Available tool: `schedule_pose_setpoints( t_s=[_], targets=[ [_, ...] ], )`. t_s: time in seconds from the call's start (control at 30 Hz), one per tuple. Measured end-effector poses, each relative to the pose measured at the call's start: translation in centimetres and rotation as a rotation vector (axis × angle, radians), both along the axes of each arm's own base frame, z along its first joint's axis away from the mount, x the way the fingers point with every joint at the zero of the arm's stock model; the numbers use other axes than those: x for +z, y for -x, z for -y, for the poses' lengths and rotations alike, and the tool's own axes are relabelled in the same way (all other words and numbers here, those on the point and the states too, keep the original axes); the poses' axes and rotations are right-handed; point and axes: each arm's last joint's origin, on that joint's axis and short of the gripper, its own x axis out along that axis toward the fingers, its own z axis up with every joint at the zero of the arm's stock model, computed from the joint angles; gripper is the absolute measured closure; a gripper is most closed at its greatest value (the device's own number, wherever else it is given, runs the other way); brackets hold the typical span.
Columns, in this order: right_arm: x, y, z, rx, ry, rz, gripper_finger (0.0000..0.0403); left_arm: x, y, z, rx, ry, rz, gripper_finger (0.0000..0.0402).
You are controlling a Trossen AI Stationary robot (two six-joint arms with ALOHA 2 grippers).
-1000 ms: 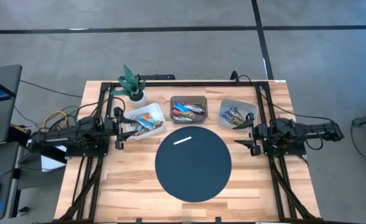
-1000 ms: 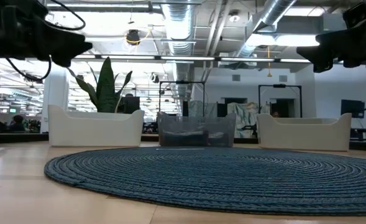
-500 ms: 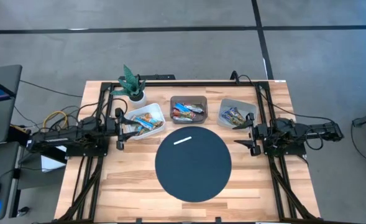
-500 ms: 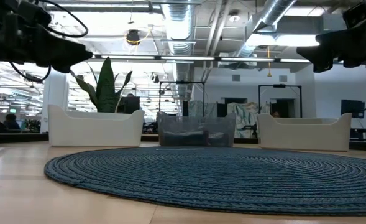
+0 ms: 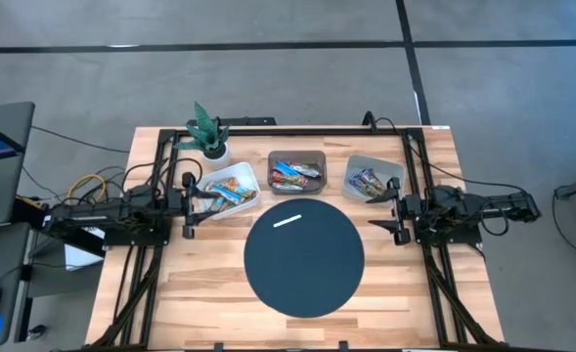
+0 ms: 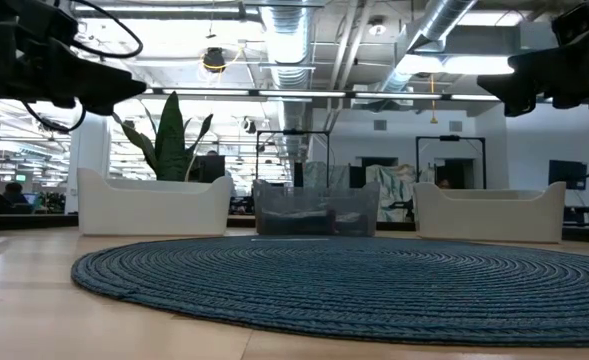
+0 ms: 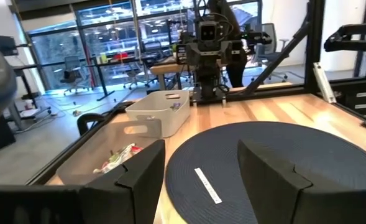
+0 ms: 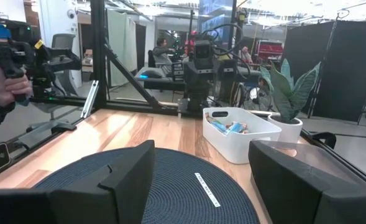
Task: Pick and place Granola Bars by type
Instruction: Return to Home Position
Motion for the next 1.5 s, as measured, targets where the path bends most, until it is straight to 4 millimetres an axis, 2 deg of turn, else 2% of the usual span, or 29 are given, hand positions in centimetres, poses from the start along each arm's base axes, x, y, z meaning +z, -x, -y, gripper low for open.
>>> schedule_pose_setpoints(
  t_s=[1.5],
  targets=[
    [0.0,0.0,0.0,0.0,0.0,0.0,0.0148,-0.02,-0.01,-0.04,0.011,0.036,0.0,0.0205]
  ],
)
